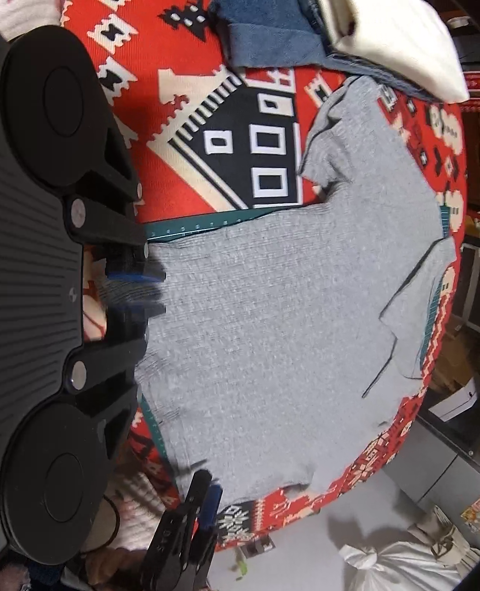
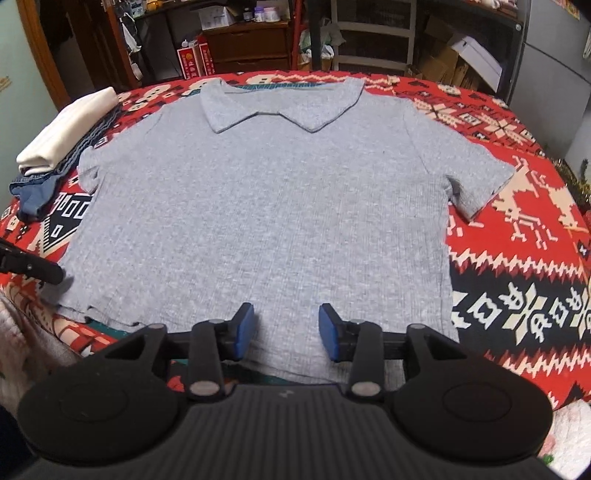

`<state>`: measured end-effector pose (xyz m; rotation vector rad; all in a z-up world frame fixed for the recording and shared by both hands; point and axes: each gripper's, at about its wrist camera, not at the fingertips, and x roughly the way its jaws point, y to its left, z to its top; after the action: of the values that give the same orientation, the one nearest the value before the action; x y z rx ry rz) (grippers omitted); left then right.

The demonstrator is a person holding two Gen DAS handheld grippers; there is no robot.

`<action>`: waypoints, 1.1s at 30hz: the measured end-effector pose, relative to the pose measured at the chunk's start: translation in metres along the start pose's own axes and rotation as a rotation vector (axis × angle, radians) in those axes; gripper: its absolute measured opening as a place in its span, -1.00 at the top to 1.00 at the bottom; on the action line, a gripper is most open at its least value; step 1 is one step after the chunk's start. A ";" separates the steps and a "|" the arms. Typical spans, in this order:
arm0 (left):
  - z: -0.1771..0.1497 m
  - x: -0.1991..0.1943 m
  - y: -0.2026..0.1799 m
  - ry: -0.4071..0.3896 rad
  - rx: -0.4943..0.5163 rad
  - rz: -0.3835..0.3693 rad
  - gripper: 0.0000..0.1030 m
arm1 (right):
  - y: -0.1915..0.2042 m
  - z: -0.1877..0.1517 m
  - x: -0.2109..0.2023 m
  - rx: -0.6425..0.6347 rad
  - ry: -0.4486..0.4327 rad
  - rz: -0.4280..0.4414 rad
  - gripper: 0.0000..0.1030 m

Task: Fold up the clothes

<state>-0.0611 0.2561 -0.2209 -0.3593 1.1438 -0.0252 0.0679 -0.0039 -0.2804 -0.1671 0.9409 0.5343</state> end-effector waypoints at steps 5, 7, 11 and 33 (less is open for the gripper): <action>0.004 -0.010 -0.020 -0.108 0.069 0.076 -0.14 | -0.002 0.004 -0.010 0.003 -0.051 -0.014 -0.60; 0.008 -0.011 -0.026 -0.152 0.080 0.112 -0.37 | -0.002 0.007 -0.011 -0.004 -0.062 -0.019 -0.86; 0.017 -0.008 -0.039 -0.220 0.099 0.172 -0.55 | -0.003 0.015 -0.008 -0.011 -0.093 -0.046 -0.99; 0.035 0.071 -0.062 -0.237 0.224 0.240 -1.00 | -0.026 0.015 0.054 0.030 -0.099 -0.124 -0.99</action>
<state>0.0096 0.1931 -0.2529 -0.0230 0.9319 0.0970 0.1173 -0.0011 -0.3174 -0.1698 0.8359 0.4105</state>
